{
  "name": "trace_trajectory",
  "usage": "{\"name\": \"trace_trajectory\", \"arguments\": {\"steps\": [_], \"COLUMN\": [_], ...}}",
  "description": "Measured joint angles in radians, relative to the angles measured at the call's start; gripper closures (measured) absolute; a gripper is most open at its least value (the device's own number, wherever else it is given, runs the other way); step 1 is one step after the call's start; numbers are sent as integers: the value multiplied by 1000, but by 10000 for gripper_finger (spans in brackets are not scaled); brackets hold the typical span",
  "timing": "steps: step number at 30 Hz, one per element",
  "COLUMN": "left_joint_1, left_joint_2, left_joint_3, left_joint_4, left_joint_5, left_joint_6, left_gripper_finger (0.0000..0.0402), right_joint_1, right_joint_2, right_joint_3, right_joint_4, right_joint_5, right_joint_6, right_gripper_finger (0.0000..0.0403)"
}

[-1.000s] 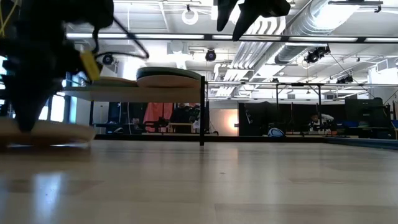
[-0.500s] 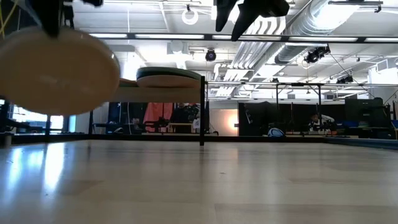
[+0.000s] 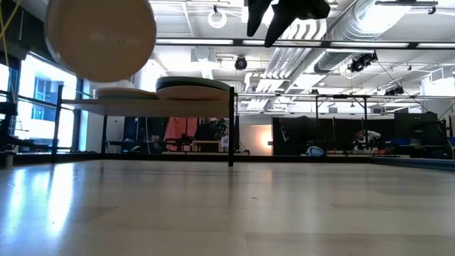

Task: Place and stack plates onto a shelf
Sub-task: Stack the brown plate into the white plate on the shelf

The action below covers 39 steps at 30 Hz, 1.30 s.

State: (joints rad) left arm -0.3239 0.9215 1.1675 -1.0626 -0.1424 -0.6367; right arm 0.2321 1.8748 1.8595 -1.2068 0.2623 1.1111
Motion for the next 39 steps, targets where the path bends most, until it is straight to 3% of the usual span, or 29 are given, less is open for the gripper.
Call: {"name": "trace_trajectory", "arguments": {"steps": [6, 19, 26, 39], "left_joint_1": [16, 166, 362, 665], "left_joint_2": [-26, -26, 8, 156], "left_joint_3": [82, 178, 178, 178], "left_joint_4": [-38, -218, -313, -301], "left_joint_5": [-84, -514, -496, -361], "left_joint_6": [156, 612, 702, 888], "left_gripper_finger": [401, 401, 401, 401], "right_joint_1": [-3, -64, -130, -214], "right_joint_2": [0, 0, 0, 0], "right_joint_3": [0, 0, 0, 0], "right_joint_4": [0, 0, 0, -1], "right_joint_5": [0, 77, 69, 38], "right_joint_6": [-38, -232, -353, -501], "right_gripper_finger": [265, 265, 265, 265]}}
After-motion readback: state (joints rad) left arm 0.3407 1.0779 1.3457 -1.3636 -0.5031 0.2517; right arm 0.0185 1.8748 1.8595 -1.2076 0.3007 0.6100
